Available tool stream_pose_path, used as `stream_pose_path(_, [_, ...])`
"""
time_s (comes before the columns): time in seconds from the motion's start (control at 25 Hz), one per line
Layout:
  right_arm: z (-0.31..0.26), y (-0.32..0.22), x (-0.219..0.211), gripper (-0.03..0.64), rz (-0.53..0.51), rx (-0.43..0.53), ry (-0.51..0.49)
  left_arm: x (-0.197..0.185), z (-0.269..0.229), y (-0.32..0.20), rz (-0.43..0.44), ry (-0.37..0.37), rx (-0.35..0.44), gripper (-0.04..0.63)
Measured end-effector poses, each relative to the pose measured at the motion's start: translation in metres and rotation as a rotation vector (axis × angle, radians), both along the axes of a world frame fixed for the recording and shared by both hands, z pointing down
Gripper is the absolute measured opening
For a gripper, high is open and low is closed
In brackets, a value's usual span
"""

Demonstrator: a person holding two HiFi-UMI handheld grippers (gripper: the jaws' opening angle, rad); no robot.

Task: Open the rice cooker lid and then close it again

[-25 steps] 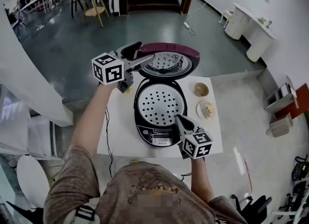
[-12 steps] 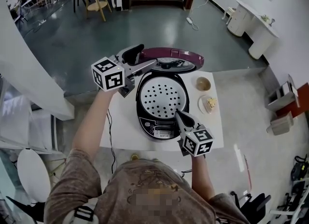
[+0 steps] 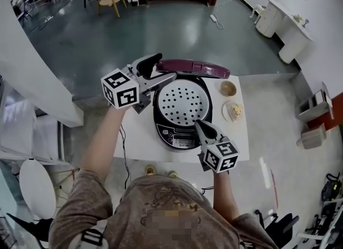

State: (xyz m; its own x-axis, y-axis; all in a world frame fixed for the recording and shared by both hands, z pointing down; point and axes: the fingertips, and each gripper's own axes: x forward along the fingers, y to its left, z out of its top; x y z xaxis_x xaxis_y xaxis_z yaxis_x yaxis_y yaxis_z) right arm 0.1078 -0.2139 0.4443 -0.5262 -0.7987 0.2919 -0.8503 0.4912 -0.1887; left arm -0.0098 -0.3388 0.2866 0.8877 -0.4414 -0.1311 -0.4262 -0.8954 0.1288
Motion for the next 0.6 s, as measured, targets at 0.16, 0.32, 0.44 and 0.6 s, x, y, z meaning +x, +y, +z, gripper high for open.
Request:
stream_pose_path(0.16, [-0.003,0.001,-0.004,0.005,-0.011,0.006,-0.006,-0.001,0.008,0.011,-0.009,-0.003,-0.001,0.380])
stream_pose_path(0.32, [-0.006,0.003,-0.003,0.005,-0.011,0.012,-0.012,-0.001,0.016,0.022,-0.005,-0.002,-0.005,0.380])
stream_pose_path(0.44, [-0.009,0.006,-0.006,0.003,-0.015,0.020,-0.012,-0.002,0.023,0.033,-0.003,-0.006,-0.008,0.380])
stream_pose_path(0.6, [-0.013,0.011,-0.010,0.005,-0.029,0.028,-0.009,-0.002,0.035,0.048,0.002,-0.002,-0.027,0.380])
